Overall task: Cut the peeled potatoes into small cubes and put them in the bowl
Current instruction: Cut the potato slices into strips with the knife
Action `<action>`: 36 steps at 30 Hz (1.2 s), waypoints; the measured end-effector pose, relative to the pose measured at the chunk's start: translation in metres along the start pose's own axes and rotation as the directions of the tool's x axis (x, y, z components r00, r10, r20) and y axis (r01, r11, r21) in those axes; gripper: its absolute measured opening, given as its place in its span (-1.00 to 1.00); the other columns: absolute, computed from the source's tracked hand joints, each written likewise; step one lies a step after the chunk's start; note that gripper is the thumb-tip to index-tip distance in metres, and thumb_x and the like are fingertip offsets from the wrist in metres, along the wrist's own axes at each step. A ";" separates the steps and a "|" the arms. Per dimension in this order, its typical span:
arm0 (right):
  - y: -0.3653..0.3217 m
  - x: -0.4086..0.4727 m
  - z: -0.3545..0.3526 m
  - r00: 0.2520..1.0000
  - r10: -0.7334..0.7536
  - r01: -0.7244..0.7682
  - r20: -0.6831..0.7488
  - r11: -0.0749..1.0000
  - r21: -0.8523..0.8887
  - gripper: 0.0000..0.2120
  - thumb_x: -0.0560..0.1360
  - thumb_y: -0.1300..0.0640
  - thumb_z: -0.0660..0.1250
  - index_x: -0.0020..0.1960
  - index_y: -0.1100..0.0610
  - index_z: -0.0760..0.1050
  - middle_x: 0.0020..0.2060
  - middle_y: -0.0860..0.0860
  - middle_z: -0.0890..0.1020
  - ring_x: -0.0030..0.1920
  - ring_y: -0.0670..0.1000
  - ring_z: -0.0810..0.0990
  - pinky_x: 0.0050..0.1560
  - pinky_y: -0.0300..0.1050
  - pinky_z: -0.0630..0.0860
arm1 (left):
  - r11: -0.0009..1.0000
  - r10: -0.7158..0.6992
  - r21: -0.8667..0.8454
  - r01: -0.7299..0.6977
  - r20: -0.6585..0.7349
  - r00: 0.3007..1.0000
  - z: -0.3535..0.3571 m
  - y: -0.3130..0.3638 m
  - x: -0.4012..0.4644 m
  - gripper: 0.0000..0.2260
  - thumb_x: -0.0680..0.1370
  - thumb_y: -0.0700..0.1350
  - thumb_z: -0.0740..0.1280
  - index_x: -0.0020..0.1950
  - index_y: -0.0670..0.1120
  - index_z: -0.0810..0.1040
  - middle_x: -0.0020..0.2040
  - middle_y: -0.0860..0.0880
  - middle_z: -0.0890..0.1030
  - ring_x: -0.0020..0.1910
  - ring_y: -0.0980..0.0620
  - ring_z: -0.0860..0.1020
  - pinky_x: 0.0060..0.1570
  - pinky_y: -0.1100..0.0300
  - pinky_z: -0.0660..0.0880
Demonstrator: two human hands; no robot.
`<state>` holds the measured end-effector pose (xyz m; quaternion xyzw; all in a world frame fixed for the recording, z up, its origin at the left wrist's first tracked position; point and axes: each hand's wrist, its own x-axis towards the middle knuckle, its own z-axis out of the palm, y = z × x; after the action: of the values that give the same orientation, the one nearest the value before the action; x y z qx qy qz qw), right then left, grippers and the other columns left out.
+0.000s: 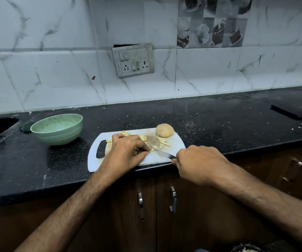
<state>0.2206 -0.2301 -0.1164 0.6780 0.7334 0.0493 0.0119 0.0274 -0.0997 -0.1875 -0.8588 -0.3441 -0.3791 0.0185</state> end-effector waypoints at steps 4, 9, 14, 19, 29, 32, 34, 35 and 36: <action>0.002 -0.002 -0.006 1.000 -0.006 0.007 -0.027 1.000 0.023 -0.72 0.67 -0.11 0.01 -0.10 0.02 0.30 0.06 0.08 0.59 0.03 0.16 0.57 -0.12 -0.03 0.33 | 0.999 -0.036 -0.003 0.036 -0.002 0.999 -0.004 0.004 -0.002 -0.89 0.47 -0.05 0.54 -0.07 0.14 0.67 -0.17 0.23 0.66 -0.11 0.29 0.56 0.11 0.10 0.18; -0.006 -0.003 -0.001 1.000 -0.024 0.024 0.000 0.999 0.030 -0.74 0.67 -0.11 0.01 -0.06 0.01 0.31 0.09 0.10 0.58 0.07 0.16 0.57 -0.10 -0.03 0.33 | 0.991 -0.093 -0.092 0.094 0.015 0.996 -0.004 0.008 -0.001 -0.66 0.44 -0.13 0.55 -0.04 0.12 0.39 -0.28 0.22 0.64 -0.18 0.27 0.59 0.21 0.23 0.17; -0.011 -0.004 0.007 0.999 -0.027 0.026 0.024 0.998 0.053 -0.80 0.66 -0.07 0.04 -0.06 0.01 0.28 0.08 0.08 0.59 0.03 0.15 0.56 -0.11 -0.05 0.30 | 0.993 -0.077 -0.087 0.078 0.012 0.997 -0.005 0.009 -0.001 -0.66 0.45 -0.13 0.54 -0.02 0.08 0.38 -0.29 0.21 0.63 -0.18 0.28 0.57 0.22 0.36 0.10; -0.004 -0.005 0.002 0.999 -0.030 0.030 -0.044 0.999 -0.012 -0.70 0.68 -0.09 -0.01 0.02 0.04 0.42 0.08 0.09 0.58 0.05 0.15 0.57 -0.12 -0.03 0.31 | 0.990 -0.082 -0.117 0.084 0.026 0.996 -0.010 0.008 -0.004 -0.63 0.44 -0.17 0.52 0.04 0.14 0.41 -0.23 0.26 0.67 -0.13 0.24 0.61 0.27 0.12 0.19; -0.007 -0.004 0.005 0.998 -0.056 0.057 -0.027 0.998 0.022 -0.73 0.67 -0.12 -0.01 -0.08 0.00 0.30 0.04 0.08 0.59 0.00 0.15 0.56 -0.13 -0.04 0.31 | 0.988 -0.098 -0.123 0.098 0.005 0.995 -0.013 0.009 -0.006 -0.58 0.45 -0.14 0.53 0.06 0.22 0.37 -0.21 0.23 0.67 -0.11 0.25 0.58 0.32 0.01 0.22; -0.009 -0.002 0.008 0.999 -0.044 0.044 -0.004 0.997 0.063 -0.73 0.67 -0.12 0.00 -0.07 0.02 0.30 0.06 0.09 0.59 -0.02 0.15 0.54 -0.11 -0.04 0.33 | 0.986 -0.099 -0.130 0.100 0.013 0.995 -0.012 0.008 -0.005 -0.60 0.43 -0.15 0.53 0.04 0.19 0.39 -0.23 0.23 0.66 -0.16 0.26 0.59 0.32 -0.08 0.28; -0.011 -0.002 0.012 0.999 -0.040 0.038 0.023 0.994 0.100 -0.73 0.67 -0.11 0.02 -0.07 0.03 0.31 0.06 0.10 0.60 -0.03 0.15 0.54 -0.10 -0.03 0.35 | 0.984 -0.102 -0.145 0.103 0.017 0.995 -0.012 0.008 -0.004 -0.61 0.42 -0.15 0.54 0.03 0.17 0.40 -0.25 0.24 0.66 -0.19 0.25 0.60 0.27 -0.14 0.34; -0.011 -0.002 0.014 0.999 -0.044 0.041 0.026 0.993 0.108 -0.74 0.67 -0.11 0.02 -0.06 0.03 0.32 0.06 0.10 0.60 -0.01 0.15 0.55 -0.11 -0.03 0.35 | 0.983 -0.107 -0.148 0.108 0.018 0.994 -0.011 0.007 -0.003 -0.61 0.42 -0.15 0.53 0.03 0.17 0.41 -0.26 0.24 0.66 -0.20 0.25 0.60 0.26 -0.13 0.35; -0.011 -0.002 0.016 0.998 -0.053 0.051 0.016 0.994 0.099 -0.74 0.67 -0.10 0.01 -0.05 0.03 0.34 0.06 0.10 0.60 0.02 0.15 0.57 -0.11 -0.03 0.35 | 0.984 -0.111 -0.140 0.113 0.018 0.994 -0.010 0.007 -0.002 -0.62 0.43 -0.15 0.52 0.03 0.16 0.41 -0.25 0.23 0.66 -0.19 0.25 0.59 0.27 -0.10 0.33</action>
<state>0.2112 -0.2325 -0.1332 0.6589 0.7521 0.0066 -0.0136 0.0240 -0.1099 -0.1800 -0.8392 -0.3642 -0.3985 -0.0654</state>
